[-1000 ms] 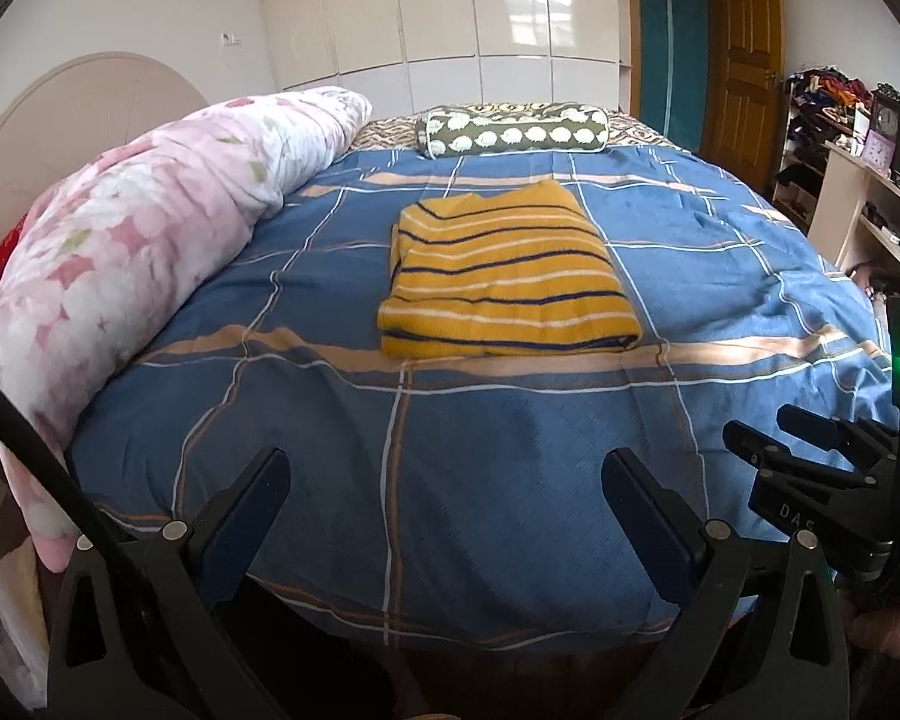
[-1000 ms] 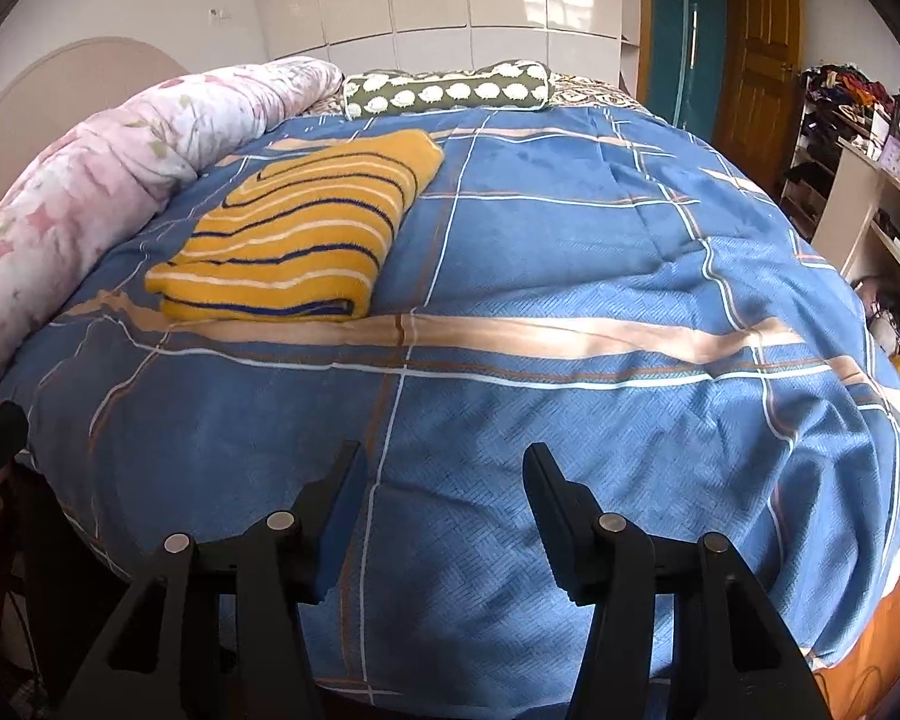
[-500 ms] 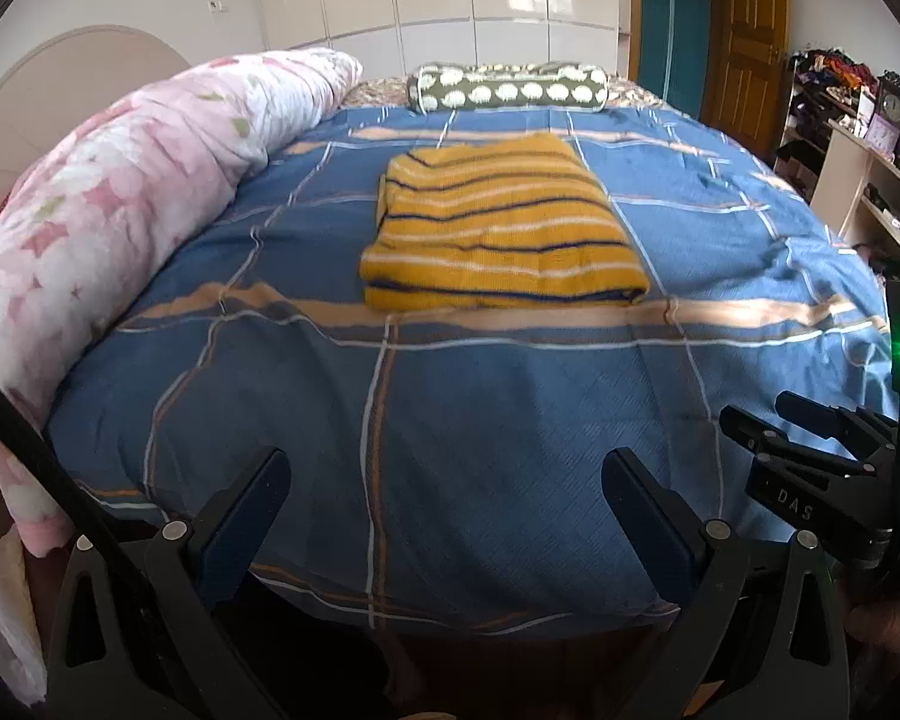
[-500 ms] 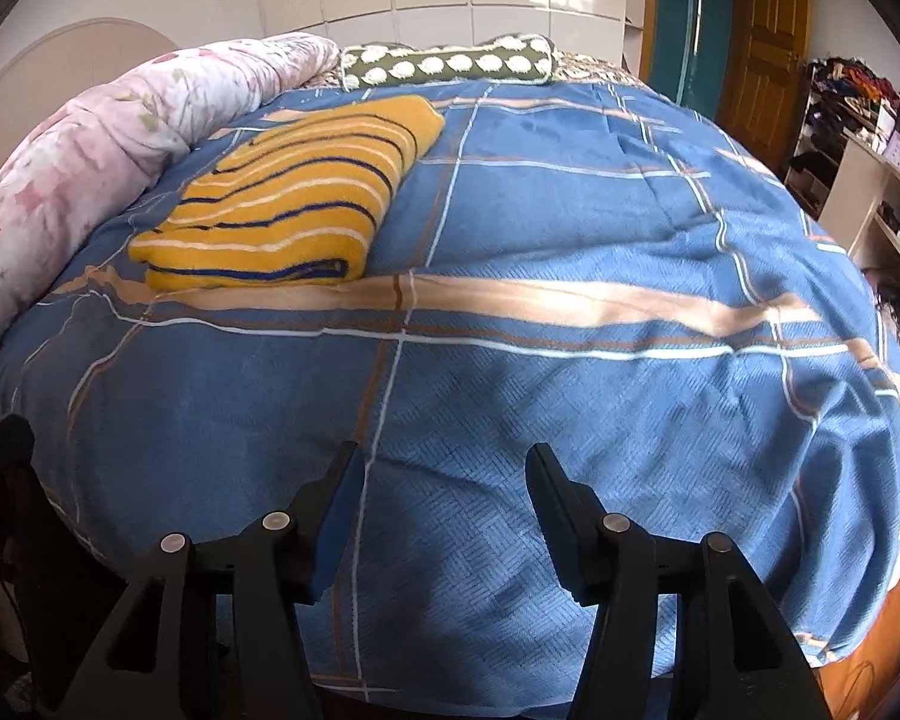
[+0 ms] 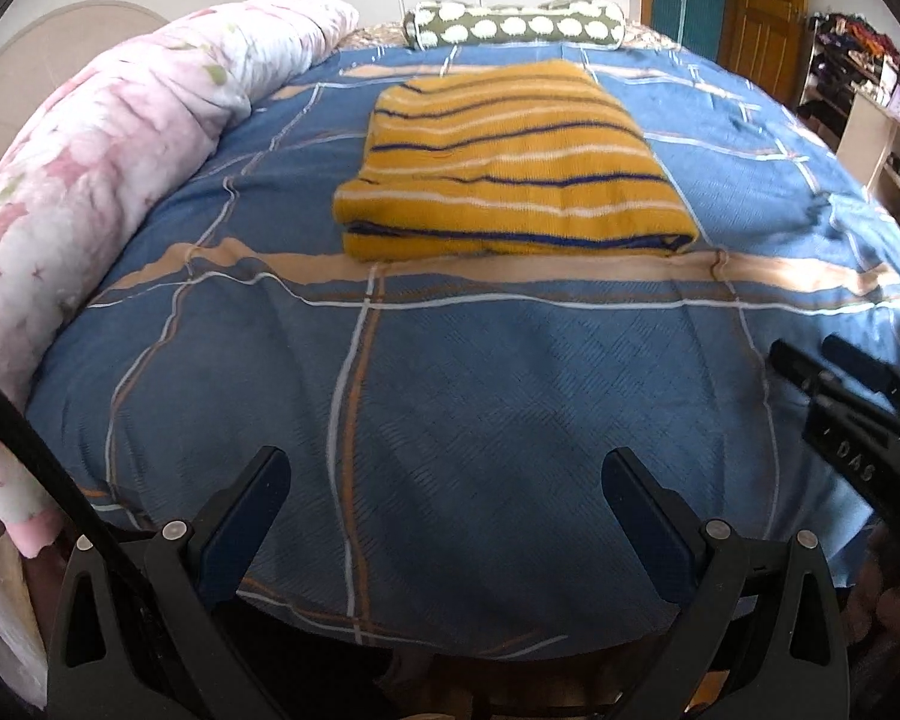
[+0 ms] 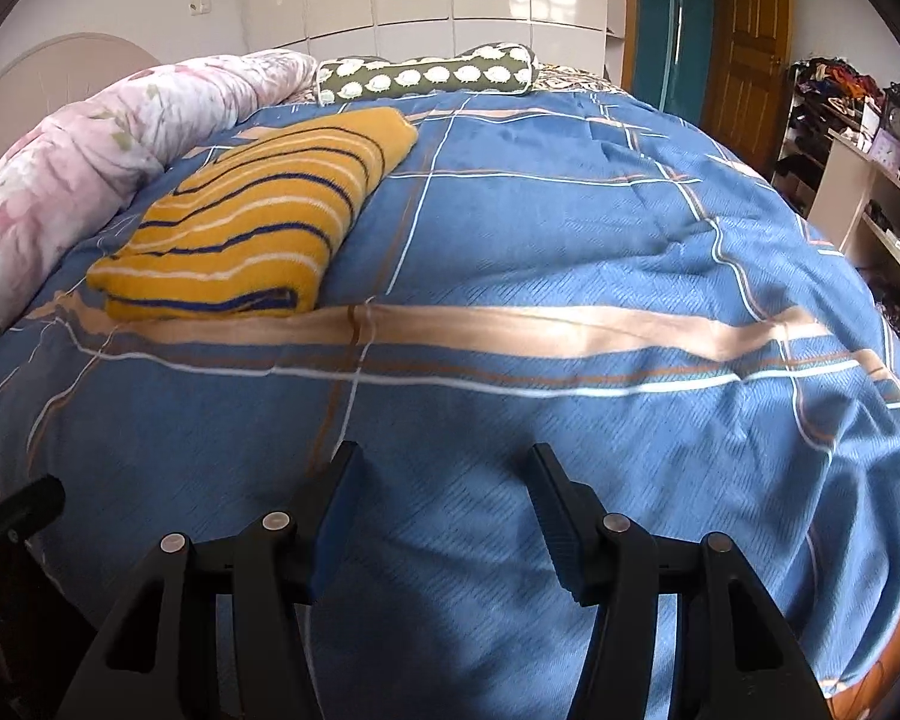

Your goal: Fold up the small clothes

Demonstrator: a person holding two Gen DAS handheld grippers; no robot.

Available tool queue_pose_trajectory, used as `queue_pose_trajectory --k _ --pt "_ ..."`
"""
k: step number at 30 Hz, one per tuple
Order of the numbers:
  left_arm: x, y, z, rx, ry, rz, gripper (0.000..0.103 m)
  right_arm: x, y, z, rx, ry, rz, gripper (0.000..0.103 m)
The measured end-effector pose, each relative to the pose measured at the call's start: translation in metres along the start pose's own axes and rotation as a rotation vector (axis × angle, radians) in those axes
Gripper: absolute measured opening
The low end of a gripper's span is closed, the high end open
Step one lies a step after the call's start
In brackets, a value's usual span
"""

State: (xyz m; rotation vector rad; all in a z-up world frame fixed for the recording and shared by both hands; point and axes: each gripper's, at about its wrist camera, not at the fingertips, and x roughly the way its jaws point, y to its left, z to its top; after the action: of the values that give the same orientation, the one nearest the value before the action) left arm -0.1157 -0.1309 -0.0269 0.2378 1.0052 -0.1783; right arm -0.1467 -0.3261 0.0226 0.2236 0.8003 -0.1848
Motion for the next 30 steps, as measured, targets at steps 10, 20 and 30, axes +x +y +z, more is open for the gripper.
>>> queue_pose_trajectory --k 10,20,30 --pt "0.041 -0.006 0.000 0.014 0.094 -0.024 0.103 0.008 -0.010 0.038 0.012 -0.046 0.111 0.060" --pt "0.049 -0.001 -0.001 -0.004 0.101 -0.065 0.103 0.085 0.033 0.132 0.008 -0.015 0.340 0.027" --pt "0.037 -0.003 -0.001 0.015 0.056 -0.094 0.103 0.083 0.050 0.184 -0.111 -0.020 0.346 0.028"
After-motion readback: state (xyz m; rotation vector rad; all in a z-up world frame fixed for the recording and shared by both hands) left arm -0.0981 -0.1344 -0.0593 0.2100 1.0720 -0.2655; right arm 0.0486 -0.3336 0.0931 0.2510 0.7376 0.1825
